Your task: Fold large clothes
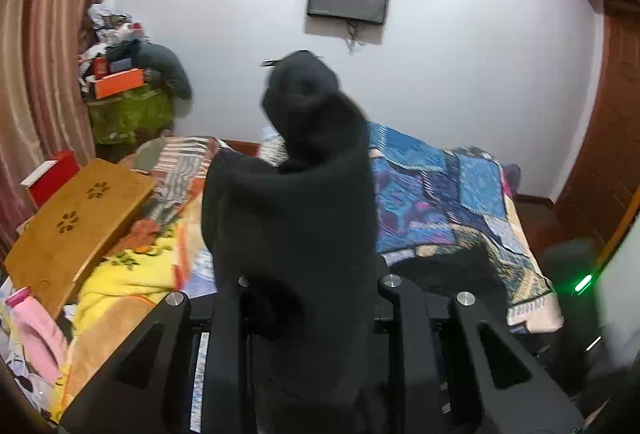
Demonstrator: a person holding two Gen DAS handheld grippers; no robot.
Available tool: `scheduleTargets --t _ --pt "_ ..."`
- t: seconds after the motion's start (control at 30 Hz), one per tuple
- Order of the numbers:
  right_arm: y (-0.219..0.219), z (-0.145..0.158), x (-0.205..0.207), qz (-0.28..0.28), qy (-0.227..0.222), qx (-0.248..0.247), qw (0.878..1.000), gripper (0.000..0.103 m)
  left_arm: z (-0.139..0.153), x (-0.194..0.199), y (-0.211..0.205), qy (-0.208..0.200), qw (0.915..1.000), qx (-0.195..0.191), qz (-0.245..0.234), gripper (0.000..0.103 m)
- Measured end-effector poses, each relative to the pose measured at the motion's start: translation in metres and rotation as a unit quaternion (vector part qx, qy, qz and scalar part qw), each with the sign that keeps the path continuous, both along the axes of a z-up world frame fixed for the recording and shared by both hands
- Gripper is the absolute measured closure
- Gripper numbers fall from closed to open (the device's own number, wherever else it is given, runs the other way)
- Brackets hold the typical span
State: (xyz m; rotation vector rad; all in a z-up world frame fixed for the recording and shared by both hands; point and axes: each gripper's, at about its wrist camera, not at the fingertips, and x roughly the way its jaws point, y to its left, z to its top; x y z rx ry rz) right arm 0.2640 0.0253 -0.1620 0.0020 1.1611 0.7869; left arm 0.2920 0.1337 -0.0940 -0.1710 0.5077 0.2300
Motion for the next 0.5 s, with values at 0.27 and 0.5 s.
scheduleTargets --t 0.27,0.5 --pt "-0.108 0.028 0.001 -0.105 -0.075 -0.046 0.991 0.035 -0.035 0.025 -0.082 0.075 0.9919 0.002 -0.102 0.075" --pt "-0.149 0.03 -0.017 -0.128 -0.096 -0.067 0.985 0.035 -0.082 0.033 -0.128 0.172 0.9699 0.013 -0.172 0.052"
